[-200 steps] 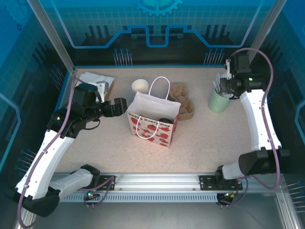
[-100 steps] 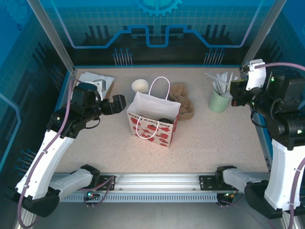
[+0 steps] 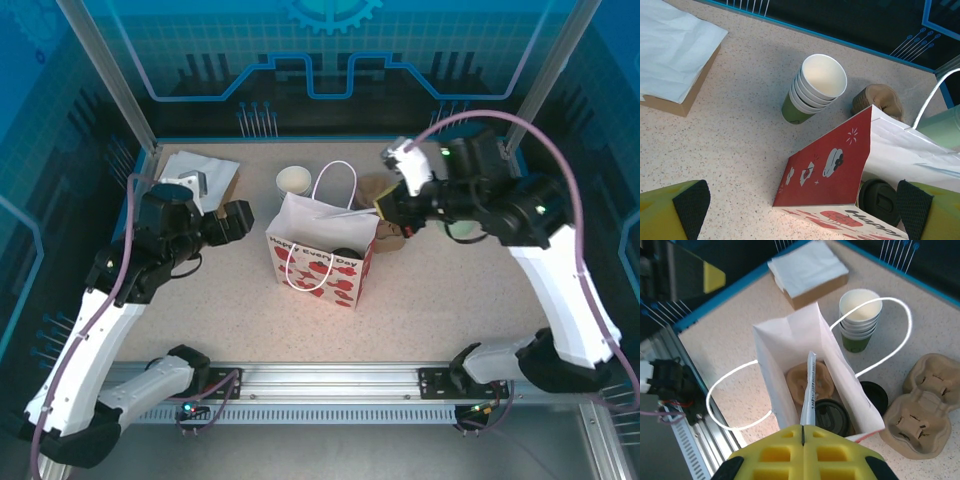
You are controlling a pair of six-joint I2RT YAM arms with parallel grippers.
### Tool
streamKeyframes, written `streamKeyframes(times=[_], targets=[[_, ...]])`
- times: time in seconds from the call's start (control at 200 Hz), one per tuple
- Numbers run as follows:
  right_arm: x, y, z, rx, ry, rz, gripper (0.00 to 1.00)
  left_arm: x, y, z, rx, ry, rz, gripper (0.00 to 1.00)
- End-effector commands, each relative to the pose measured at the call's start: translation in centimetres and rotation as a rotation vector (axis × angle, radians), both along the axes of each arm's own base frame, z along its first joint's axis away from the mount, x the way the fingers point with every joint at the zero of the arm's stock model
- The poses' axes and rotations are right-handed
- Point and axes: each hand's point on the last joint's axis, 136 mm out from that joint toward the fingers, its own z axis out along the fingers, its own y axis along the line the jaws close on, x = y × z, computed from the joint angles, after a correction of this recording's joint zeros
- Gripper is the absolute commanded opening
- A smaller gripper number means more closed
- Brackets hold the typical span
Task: Pack the takeout coffee
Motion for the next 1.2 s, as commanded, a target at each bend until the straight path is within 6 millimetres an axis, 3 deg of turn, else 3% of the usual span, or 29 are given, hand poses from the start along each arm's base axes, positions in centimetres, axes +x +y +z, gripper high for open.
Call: streamKeyframes(times=[0.0, 0.21, 0.35, 0.39, 0.435, 0.54, 0.675, 0.905, 1.026, 1.196], targets=[[0.7, 0.8, -0.9, -0.084, -0.023, 0.011, 0.00, -0.5, 1.0, -0.8, 0.017, 0.018, 0.037, 0.99], [2.5, 6.0, -4.9, -0.130, 0.082, 0.125, 0.01, -0.7, 1.0, -1.2, 0.021, 0.027, 0.036, 0.99], [4.0, 8.6, -7.6, -0.190, 0.142, 0.162, 0.06, -0.8, 1.3, -1.5, 0.037, 0.033, 0.041, 0.98], [4.5, 9.2, -7.8, -0.186, 0.146, 0.165, 0.10, -0.8, 1.3, -1.6, 0.043, 0.037, 0.041, 0.99], [5.0, 9.7, -7.5, -0.178, 0.138, 0.163, 0.20, -0.7, 1.3, -1.7, 0.045, 0.039, 0.042, 0.99], [5.8, 9.8, -5.5, -0.149, 0.090, 0.145, 0.34, -0.6, 1.2, -1.8, 0.045, 0.048, 0.041, 0.99], [6.6, 7.7, -2.5, -0.120, 0.011, 0.064, 0.38, -0.1, 1.5, -2.2, 0.063, 0.081, 0.062, 0.99], [5.7, 0.7, 1.5, -0.077, -0.122, -0.136, 0.45, 2.0, 3.9, -3.9, 0.058, 0.186, 0.130, 0.99], [4.9, -2.6, 1.4, -0.058, -0.184, -0.227, 0.59, 4.0, 5.5, -5.1, 0.003, 0.239, 0.142, 0.99], [3.9, -6.2, -0.8, -0.022, -0.183, -0.328, 0.75, 7.0, 7.7, -8.2, 0.053, 0.338, 0.151, 0.95]])
